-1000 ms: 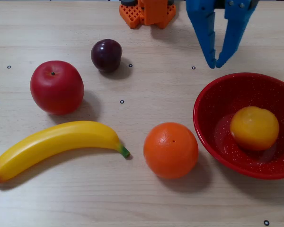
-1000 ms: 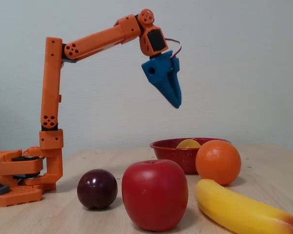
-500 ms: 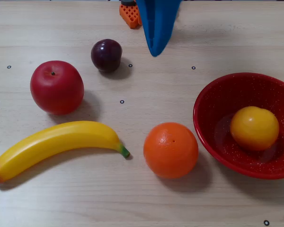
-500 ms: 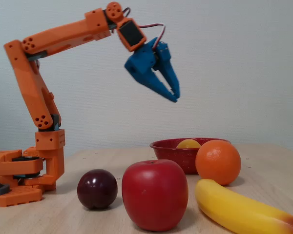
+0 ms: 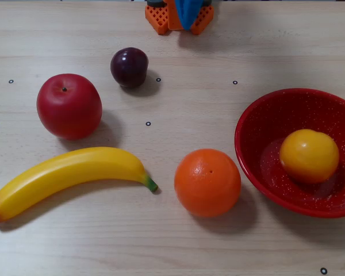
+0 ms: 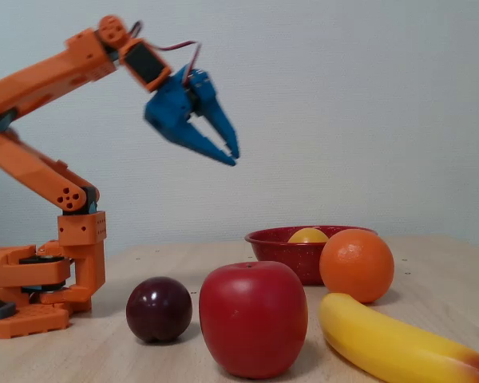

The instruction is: Put peach in the red bowl.

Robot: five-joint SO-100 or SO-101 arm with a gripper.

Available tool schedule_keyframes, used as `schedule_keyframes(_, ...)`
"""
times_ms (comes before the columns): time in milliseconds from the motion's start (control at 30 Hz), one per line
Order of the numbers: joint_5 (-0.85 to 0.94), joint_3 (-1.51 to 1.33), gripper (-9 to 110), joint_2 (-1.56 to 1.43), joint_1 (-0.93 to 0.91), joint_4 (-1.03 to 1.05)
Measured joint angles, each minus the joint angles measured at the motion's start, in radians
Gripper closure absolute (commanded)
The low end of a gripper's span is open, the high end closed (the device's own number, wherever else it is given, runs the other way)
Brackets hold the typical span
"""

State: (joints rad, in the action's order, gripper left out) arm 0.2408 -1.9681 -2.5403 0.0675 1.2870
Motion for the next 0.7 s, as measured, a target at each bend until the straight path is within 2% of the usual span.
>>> schedule_keyframes(267, -0.021, -0.245, 102, -0.291, -0.044, 0.0)
schedule_keyframes(700, -0.061, -0.449, 102, -0.607, -0.08, 0.14)
